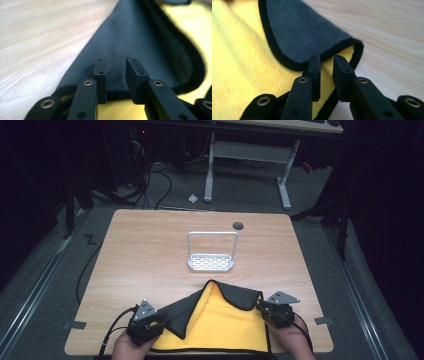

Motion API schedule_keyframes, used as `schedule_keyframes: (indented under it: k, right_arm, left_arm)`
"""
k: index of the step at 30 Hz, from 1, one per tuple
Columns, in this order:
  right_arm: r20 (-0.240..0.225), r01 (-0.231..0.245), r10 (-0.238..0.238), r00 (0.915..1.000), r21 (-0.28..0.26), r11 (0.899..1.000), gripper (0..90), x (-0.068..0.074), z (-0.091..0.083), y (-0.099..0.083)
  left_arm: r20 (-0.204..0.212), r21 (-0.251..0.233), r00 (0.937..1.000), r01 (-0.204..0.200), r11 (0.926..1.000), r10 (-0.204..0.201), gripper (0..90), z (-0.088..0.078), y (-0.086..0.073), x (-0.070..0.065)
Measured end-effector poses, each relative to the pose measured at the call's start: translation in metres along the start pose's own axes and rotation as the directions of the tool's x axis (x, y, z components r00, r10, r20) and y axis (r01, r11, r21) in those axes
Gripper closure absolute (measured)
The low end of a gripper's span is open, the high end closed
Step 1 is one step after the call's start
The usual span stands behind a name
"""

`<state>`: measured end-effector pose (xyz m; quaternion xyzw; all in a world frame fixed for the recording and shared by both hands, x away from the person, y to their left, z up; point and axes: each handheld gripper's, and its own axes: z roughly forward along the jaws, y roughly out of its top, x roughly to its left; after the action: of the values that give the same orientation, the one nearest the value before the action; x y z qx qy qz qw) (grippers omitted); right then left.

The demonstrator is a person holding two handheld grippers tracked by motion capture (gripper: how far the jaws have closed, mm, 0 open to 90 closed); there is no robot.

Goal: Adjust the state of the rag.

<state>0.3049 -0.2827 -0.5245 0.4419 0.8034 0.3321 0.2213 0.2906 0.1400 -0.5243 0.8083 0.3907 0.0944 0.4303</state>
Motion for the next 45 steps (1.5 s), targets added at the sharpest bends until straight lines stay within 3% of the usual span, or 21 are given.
schedule_keyframes:
  k: [1,4,5,6,8,11,12,15,16,20,21,23,26,32,34,35,36,37,39,45]
  right_arm:
    - [0.003,-0.008,0.008,1.0,-0.026,1.0,75.7,0.0,0.0,0.001]
    - [0.01,-0.007,0.008,0.9999,-0.037,0.999,73.2,-0.001,0.0,0.001]
    - [0.013,-0.016,0.016,0.9998,-0.051,0.999,70.3,-0.001,0.0,0.002]
    - [0.013,-0.016,0.016,0.9998,-0.051,0.999,70.3,-0.001,0.0,0.002]
    - [0.027,-0.013,0.015,0.9995,-0.073,0.997,64.7,-0.002,-0.001,0.002]
    - [0.022,-0.019,0.021,0.9995,-0.076,0.997,62.0,-0.003,-0.001,0.001]
    - [0.021,-0.015,0.017,0.9996,-0.08,0.997,59.8,-0.004,-0.001,0.001]
    - [0.035,0.008,-0.004,0.9994,-0.096,0.995,58.6,0.0,-0.003,0.004]
    - [0.033,0.018,-0.014,0.9994,-0.102,0.995,57.9,0.002,-0.003,0.005]
    - [-0.013,0.041,-0.043,0.999,-0.108,0.993,56.2,0.012,-0.002,0.008]
    - [-0.035,0.066,-0.07,0.997,-0.095,0.993,55.1,0.02,0.002,0.009]
    - [-0.047,0.1,-0.104,0.9935,-0.064,0.993,54.6,0.027,0.009,0.011]
    - [-0.053,0.133,-0.135,0.9895,-0.028,0.991,53.8,0.032,0.015,0.01]
    - [-0.082,0.089,-0.09,0.9926,-0.015,0.996,56.4,0.027,0.018,0.009]
    - [-0.082,0.094,-0.094,0.9922,-0.015,0.996,56.8,0.027,0.018,0.01]
    - [-0.081,0.095,-0.096,0.9921,-0.01,0.995,57.2,0.027,0.018,0.01]
    - [-0.082,0.096,-0.096,0.9919,-0.009,0.995,57.2,0.027,0.018,0.011]
    - [-0.082,0.098,-0.098,0.9918,-0.009,0.995,57.3,0.027,0.018,0.011]
    - [-0.083,0.099,-0.099,0.9916,-0.01,0.995,57.3,0.027,0.018,0.01]
    - [-0.093,0.093,-0.094,0.9913,-0.014,0.996,57.8,0.025,0.019,0.01]
  left_arm:
    - [0.004,-0.041,0.9999,0.01,0.9991,-0.01,68.6,-0.001,0.002,-0.003]
    - [0.023,-0.079,0.999,0.039,0.9961,-0.037,66.7,-0.002,0.003,-0.005]
    - [0.05,-0.102,0.9971,0.062,0.9929,-0.057,60.9,-0.002,0.004,-0.006]
    - [0.079,-0.118,0.9944,0.08,0.9898,-0.07,60.9,-0.002,0.005,-0.008]
    - [0.123,-0.141,0.9894,0.094,0.9856,-0.077,52.2,-0.002,0.007,-0.013]
    - [0.164,-0.148,0.9854,0.07,0.9865,-0.045,46.4,0.001,0.008,-0.023]
    - [0.171,-0.125,0.9852,0.042,0.9912,-0.02,44.2,0.006,0.008,-0.029]
    - [0.184,-0.093,0.983,0.021,0.9954,-0.004,43.8,0.012,0.007,-0.033]
    - [0.182,-0.06,0.9833,0.002,0.9982,0.009,45.0,0.017,0.006,-0.037]
    - [0.155,-0.021,0.9876,-0.017,0.9996,0.02,55.0,0.021,0.005,-0.038]
    - [0.142,-0.01,0.9897,-0.019,0.9998,0.021,63.0,0.021,0.005,-0.038]
    - [0.129,-0.005,0.9914,-0.025,0.9997,0.025,70.7,0.021,0.005,-0.037]
    - [0.113,-0.012,0.993,-0.034,0.9993,0.035,76.9,0.019,0.005,-0.036]
    - [0.065,-0.047,0.997,-0.038,0.9982,0.041,82.6,0.006,0.011,-0.025]
    - [0.023,-0.067,0.9988,-0.041,0.9969,0.042,82.6,-0.002,0.017,-0.016]
    - [-0.013,-0.087,0.9997,-0.022,0.996,0.021,82.8,-0.01,0.024,-0.003]
    - [-0.013,-0.087,0.9997,-0.022,0.996,0.021,83.1,-0.01,0.024,-0.003]
    - [-0.051,-0.098,0.9987,-0.016,0.995,0.011,83.4,-0.014,0.033,0.008]
    - [-0.076,-0.098,0.997,-0.026,0.9949,0.019,83.5,-0.015,0.038,0.013]
    - [-0.143,-0.064,0.9896,-0.018,0.9978,0.009,83.9,0.003,0.068,0.049]
